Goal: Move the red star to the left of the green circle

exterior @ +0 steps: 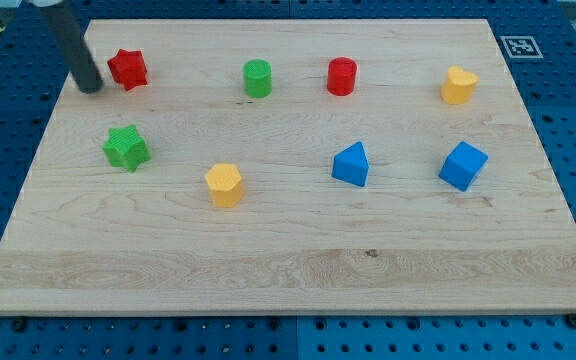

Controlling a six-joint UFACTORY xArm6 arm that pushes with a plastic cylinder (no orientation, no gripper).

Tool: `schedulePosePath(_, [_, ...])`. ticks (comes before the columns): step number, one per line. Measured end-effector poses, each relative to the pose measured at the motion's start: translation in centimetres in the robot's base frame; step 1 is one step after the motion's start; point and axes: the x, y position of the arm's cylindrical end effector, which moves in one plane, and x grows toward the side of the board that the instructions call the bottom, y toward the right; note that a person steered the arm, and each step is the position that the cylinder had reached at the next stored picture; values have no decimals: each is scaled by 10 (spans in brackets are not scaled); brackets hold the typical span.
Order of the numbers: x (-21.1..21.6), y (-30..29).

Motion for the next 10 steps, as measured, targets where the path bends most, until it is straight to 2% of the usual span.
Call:
schedulePosePath(1, [-26,65])
schedulePosePath(2, [-17,89])
schedulePosePath(3, [2,42])
schedulePosePath(4, [-20,-9])
schedulePosePath(5, [-58,0])
schedulePosePath(6, [-58,18])
schedulePosePath(7, [-61,-8])
schedulePosePath(9, [-72,88])
schedulePosePath(10, [-46,139])
